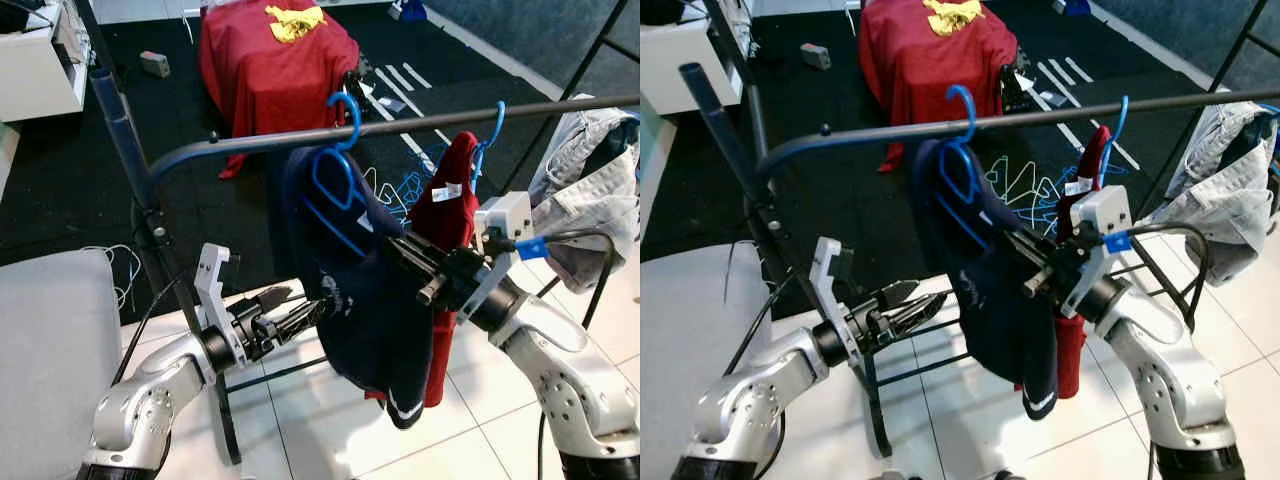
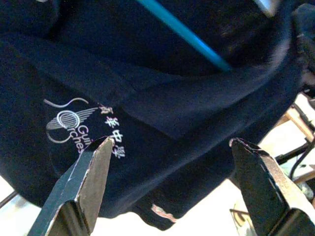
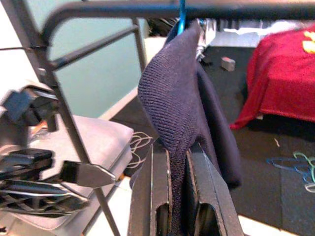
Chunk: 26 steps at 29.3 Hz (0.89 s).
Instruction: Hang hanger
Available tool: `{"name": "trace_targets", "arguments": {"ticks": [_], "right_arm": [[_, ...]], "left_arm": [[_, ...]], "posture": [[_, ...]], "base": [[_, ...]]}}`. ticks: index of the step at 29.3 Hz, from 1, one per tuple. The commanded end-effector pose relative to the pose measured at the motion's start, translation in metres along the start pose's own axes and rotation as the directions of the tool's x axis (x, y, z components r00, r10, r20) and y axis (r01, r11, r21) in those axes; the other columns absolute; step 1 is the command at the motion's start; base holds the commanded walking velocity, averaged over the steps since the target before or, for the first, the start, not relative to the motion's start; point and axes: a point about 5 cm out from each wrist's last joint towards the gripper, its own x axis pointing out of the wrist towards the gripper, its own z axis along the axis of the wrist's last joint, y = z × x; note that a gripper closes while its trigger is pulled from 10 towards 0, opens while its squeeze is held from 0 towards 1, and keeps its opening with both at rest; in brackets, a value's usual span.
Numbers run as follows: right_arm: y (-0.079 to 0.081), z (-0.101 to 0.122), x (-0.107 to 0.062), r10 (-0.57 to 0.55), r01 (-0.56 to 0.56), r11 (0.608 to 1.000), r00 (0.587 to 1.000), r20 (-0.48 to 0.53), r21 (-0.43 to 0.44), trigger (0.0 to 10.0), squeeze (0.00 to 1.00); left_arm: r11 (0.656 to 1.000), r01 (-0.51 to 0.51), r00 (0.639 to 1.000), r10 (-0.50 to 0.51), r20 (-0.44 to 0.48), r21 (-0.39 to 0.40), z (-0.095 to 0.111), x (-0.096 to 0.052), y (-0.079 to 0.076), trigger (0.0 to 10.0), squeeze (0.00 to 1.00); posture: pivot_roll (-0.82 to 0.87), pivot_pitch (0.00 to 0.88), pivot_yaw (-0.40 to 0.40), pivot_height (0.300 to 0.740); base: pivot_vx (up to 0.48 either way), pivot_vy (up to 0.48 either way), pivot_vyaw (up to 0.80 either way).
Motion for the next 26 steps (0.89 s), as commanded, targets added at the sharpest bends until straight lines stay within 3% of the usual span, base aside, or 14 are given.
{"name": "trace_targets", "arguments": {"ticks": [1, 11, 19, 26], "right_arm": [[0.008, 0.006, -0.005, 0.050, -0.050, 0.999, 0.998, 0.025, -0.001, 0.0, 0.00], [0.015, -0.006, -0.018, 0.090, -0.089, 0.996, 0.995, -0.051, 0.029, 0.0, 0.00], [0.003, -0.006, -0.037, 0.084, -0.084, 0.996, 0.988, -0.129, 0.004, 0.0, 0.00], [0.010, -0.007, -0.053, 0.211, -0.205, 0.977, 0.957, -0.200, 0.054, 0.0, 0.00]], "left_arm": [[1.000, -0.016, 0.999, 0.016, -0.035, 0.001, -0.007, -0.006, 0.005, 10.0, 0.00], [0.999, -0.043, 0.998, 0.044, -0.053, 0.020, -0.006, -0.016, 0.014, 10.0, 0.00], [0.999, -0.005, 0.998, 0.008, -0.064, 0.048, -0.001, -0.024, 0.013, 10.0, 0.00], [0.997, 0.037, 0.997, -0.033, -0.065, 0.066, 0.007, -0.033, 0.011, 10.0, 0.00]], "posture": [[0.00, 0.197, -0.030, 0.740], [0.00, 0.195, -0.028, 0.740], [0.00, 0.184, -0.030, 0.740], [0.01, 0.180, -0.031, 0.740]], "base": [[-0.251, 0.000, 0.00], [-0.253, 0.000, 0.00], [-0.252, 0.000, 0.00], [-0.251, 0.000, 0.00]]}}
